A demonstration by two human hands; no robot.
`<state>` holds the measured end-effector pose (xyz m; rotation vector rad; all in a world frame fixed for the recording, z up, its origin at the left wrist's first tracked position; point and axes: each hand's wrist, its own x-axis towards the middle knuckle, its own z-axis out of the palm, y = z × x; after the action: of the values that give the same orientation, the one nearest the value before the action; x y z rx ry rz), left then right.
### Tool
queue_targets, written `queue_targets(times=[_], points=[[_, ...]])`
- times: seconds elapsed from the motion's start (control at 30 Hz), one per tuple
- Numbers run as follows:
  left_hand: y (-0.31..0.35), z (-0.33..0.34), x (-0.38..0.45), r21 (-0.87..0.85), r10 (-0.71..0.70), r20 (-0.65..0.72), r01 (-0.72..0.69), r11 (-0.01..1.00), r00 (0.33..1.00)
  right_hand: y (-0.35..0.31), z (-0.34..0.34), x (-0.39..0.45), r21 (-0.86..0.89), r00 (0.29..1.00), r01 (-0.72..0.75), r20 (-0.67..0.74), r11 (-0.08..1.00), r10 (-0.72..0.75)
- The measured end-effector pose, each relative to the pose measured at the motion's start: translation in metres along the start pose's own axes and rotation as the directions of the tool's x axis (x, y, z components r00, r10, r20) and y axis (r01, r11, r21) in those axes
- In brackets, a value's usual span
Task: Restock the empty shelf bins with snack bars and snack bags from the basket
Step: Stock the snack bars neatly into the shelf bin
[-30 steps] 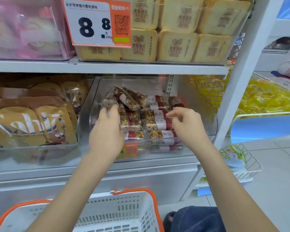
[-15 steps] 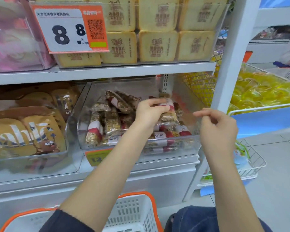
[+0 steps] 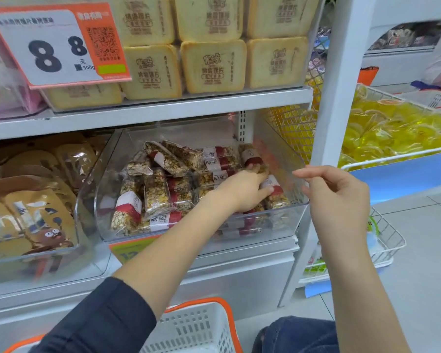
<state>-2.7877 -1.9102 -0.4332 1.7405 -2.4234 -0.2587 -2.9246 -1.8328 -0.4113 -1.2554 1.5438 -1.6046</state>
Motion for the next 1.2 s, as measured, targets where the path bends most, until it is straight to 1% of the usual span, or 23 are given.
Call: queue_targets(times=[0.03, 0.07, 0.13, 0.2, 0.27, 0.3, 0.37, 0.43, 0.47, 0.5, 0.53, 0.57, 0.6, 0.63, 0.7, 0.73, 0.77, 0.87, 0.97, 1.03, 1.1, 1.13, 1.2], points=[[-0.001, 0.002, 0.000, 0.023, -0.006, 0.086, 0.004, 1.000, 0.996, -0.001, 0.000, 0.000, 0.006, 1.000, -0.009, 0.008, 1.000, 0.009], [-0.001, 0.003, 0.000, 0.029, -0.011, 0.121, 0.008, 1.000, 0.993, -0.001, -0.001, 0.000, 0.012, 1.000, -0.016, 0.012, 1.000, 0.016], [-0.002, 0.000, 0.003, 0.009, -0.012, 0.145, 0.011, 1.000, 0.989, -0.002, -0.001, 0.000, 0.018, 1.000, -0.026, 0.007, 0.999, 0.026], [-0.003, -0.002, 0.006, 0.001, -0.009, 0.222, 0.009, 1.000, 0.975, -0.005, 0.001, -0.001, 0.017, 0.999, -0.035, 0.014, 0.999, 0.035], [-0.005, 0.003, 0.007, 0.059, 0.003, 0.288, -0.021, 0.998, 0.958, -0.008, 0.004, -0.002, 0.030, 0.998, -0.046, 0.047, 0.999, 0.044], [-0.006, 0.008, 0.006, 0.099, 0.007, 0.283, -0.037, 0.994, 0.959, -0.009, 0.006, -0.002, 0.044, 0.997, -0.050, 0.065, 0.998, 0.047], [-0.007, 0.014, 0.003, 0.121, 0.013, 0.245, -0.044, 0.992, 0.969, -0.011, 0.009, -0.004, 0.063, 0.994, -0.056, 0.094, 0.996, 0.050], [-0.010, 0.009, 0.000, 0.067, 0.030, 0.231, -0.046, 0.997, 0.973, -0.011, 0.010, -0.004, 0.066, 0.993, -0.060, 0.107, 0.996, 0.052], [-0.015, 0.003, -0.003, 0.027, 0.027, 0.197, -0.032, 0.999, 0.980, -0.010, 0.009, -0.004, 0.062, 0.993, -0.058, 0.109, 0.996, 0.051], [-0.023, -0.005, -0.006, 0.001, 0.004, 0.131, -0.004, 1.000, 0.991, -0.009, 0.007, -0.004, 0.054, 0.993, -0.055, 0.111, 0.997, 0.049], [-0.034, -0.014, -0.010, 0.009, -0.042, 0.040, 0.042, 0.999, 0.998, -0.008, 0.006, -0.004, 0.047, 0.992, -0.054, 0.116, 0.997, 0.048], [-0.048, -0.022, -0.014, 0.058, -0.103, -0.054, 0.106, 0.993, 0.993, -0.008, 0.003, -0.004, 0.039, 0.992, -0.054, 0.120, 0.998, 0.049], [-0.065, -0.029, -0.018, 0.124, -0.178, -0.126, 0.193, 0.973, 0.976, -0.007, 0.002, -0.004, 0.032, 0.991, -0.054, 0.122, 0.998, 0.050], [-0.083, -0.035, -0.022, 0.172, -0.274, -0.158, 0.300, 0.938, 0.949, -0.007, 0.001, -0.004, 0.024, 0.991, -0.055, 0.126, 0.998, 0.052], [-0.114, -0.044, -0.032, 0.167, -0.470, -0.102, 0.481, 0.861, 0.877, -0.009, 0.002, -0.005, 0.010, 0.988, -0.058, 0.142, 0.998, 0.056], [-0.126, -0.044, -0.035, 0.155, -0.514, -0.068, 0.518, 0.841, 0.855, -0.009, 0.004, -0.005, 0.008, 0.987, -0.059, 0.152, 0.998, 0.057], [-0.134, -0.042, -0.037, 0.170, -0.516, -0.067, 0.520, 0.837, 0.854, -0.010, 0.006, -0.005, 0.012, 0.985, -0.059, 0.165, 0.998, 0.056], [-0.141, -0.038, -0.031, 0.279, -0.441, -0.140, 0.463, 0.841, 0.886, -0.009, 0.012, -0.006, 0.024, 0.977, -0.057, 0.206, 0.998, 0.051], [-0.140, -0.038, -0.021, 0.408, -0.399, -0.078, 0.394, 0.823, 0.914, -0.009, 0.014, -0.008, 0.018, 0.974, -0.042, 0.225, 0.999, 0.037], [-0.138, -0.042, -0.016, 0.455, -0.366, -0.039, 0.343, 0.822, 0.930, -0.010, 0.015, -0.009, 0.021, 0.972, -0.046, 0.233, 0.999, 0.040], [-0.139, -0.045, -0.016, 0.410, -0.328, -0.065, 0.325, 0.852, 0.942, -0.012, 0.016, -0.009, 0.004, 0.969, -0.046, 0.242, 0.999, 0.044], [-0.140, -0.046, -0.018, 0.354, -0.310, -0.107, 0.328, 0.876, 0.945, -0.013, 0.016, -0.010, 0.003, 0.968, -0.043, 0.249, 0.999, 0.041], [-0.140, -0.047, -0.025, 0.147, -0.288, -0.244, 0.329, 0.933, 0.926, -0.014, 0.017, -0.011, -0.004, 0.965, -0.023, 0.262, 1.000, 0.023]])
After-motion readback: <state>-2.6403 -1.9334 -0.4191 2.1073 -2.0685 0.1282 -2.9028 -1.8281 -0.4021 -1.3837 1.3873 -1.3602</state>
